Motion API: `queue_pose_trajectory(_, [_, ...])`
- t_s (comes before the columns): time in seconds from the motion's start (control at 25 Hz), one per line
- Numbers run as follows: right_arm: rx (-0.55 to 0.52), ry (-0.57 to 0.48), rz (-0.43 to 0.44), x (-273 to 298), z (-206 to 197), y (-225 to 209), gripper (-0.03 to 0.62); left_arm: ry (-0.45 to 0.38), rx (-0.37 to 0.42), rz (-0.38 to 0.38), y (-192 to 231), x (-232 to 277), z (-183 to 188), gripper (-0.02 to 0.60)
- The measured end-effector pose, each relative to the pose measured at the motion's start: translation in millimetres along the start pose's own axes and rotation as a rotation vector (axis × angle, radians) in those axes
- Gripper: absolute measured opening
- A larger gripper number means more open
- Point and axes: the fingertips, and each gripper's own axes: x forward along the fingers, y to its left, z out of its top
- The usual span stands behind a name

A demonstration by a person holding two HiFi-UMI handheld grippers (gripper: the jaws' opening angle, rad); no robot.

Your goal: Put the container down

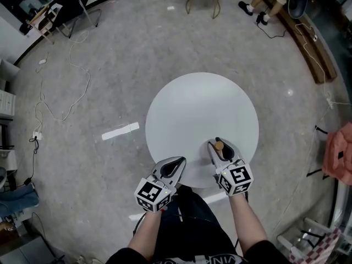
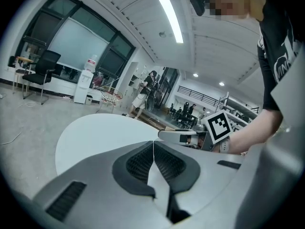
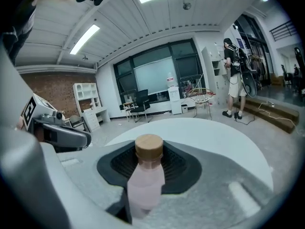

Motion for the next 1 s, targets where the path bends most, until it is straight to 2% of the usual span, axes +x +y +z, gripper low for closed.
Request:
queue_pose_trajectory(0.28, [-0.088,0.029,0.004,3,-10,7,0.129,0.003,-0.010,0.006,-1,-7,-6,0.014])
queue_pose_trajectory(1.0, [-0.195,0.003,0.005,-3,-18,21,0.129,-0.007,-0.017,0.008,-9,-20,-21,0.014])
